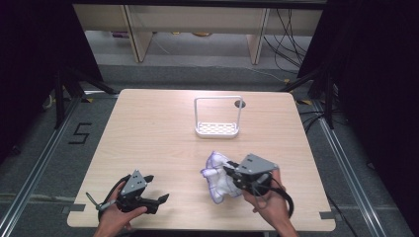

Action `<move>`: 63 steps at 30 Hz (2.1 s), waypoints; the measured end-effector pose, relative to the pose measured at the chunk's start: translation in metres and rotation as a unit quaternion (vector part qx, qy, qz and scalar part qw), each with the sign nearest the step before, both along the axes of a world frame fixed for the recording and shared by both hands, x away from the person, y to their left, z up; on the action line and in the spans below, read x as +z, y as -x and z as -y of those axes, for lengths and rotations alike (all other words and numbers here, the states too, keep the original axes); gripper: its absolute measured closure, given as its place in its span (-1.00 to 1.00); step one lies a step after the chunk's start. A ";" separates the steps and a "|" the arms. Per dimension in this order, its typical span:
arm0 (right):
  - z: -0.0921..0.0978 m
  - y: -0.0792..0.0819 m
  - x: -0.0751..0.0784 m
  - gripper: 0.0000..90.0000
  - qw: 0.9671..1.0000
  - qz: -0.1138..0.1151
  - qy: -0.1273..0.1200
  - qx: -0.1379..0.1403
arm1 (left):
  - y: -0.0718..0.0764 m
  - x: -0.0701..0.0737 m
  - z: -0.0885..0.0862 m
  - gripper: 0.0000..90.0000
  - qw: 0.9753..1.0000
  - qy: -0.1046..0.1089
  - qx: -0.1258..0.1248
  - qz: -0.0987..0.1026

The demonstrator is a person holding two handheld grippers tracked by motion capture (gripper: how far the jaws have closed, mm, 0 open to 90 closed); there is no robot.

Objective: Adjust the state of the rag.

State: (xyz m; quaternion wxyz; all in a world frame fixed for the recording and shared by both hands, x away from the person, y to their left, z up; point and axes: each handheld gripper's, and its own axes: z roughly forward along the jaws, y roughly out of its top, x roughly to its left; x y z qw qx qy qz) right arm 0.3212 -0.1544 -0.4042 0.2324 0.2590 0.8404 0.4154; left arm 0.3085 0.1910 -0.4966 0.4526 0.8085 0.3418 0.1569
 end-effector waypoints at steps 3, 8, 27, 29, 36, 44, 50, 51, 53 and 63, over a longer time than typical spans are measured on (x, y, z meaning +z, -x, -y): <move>-0.022 -0.014 -0.024 0.73 1.000 -0.011 0.009 0.003 | 0.000 -0.001 0.000 -0.67 1.000 -0.001 0.002 -0.005; -0.040 -0.027 -0.063 0.65 0.998 -0.055 0.037 0.009 | 0.000 -0.004 0.004 -0.67 1.000 0.018 -0.001 -0.021; 0.008 -0.020 -0.034 -0.11 0.997 -0.054 -0.023 -0.040 | -0.038 -0.014 0.076 -0.28 0.996 0.047 -0.027 -0.073; 0.014 -0.018 -0.033 -0.11 0.997 -0.052 -0.022 -0.045 | -0.045 -0.016 0.081 -0.25 0.996 0.038 -0.024 -0.073; 0.027 -0.016 -0.042 -0.17 0.996 -0.065 -0.010 -0.053 | -0.056 -0.021 0.095 0.55 0.998 -0.002 -0.035 -0.048; 0.036 -0.018 -0.044 -0.19 0.995 -0.078 -0.011 -0.062 | -0.053 -0.002 0.081 0.88 0.999 -0.009 -0.047 -0.010; 0.031 -0.014 -0.047 -0.19 0.995 -0.096 0.002 -0.039 | -0.049 0.019 0.054 0.88 0.999 -0.006 -0.036 0.004; 0.029 -0.013 -0.048 -0.19 0.994 -0.101 0.003 -0.034 | -0.049 0.020 0.050 0.88 0.999 -0.003 -0.035 0.004; 0.024 -0.012 -0.051 -0.19 0.995 -0.100 0.011 -0.024 | -0.047 0.020 0.045 0.88 0.999 -0.005 -0.033 0.003; 0.027 -0.028 -0.069 -0.14 0.991 -0.127 0.026 -0.045 | -0.042 0.014 0.028 0.87 1.000 -0.003 -0.024 -0.010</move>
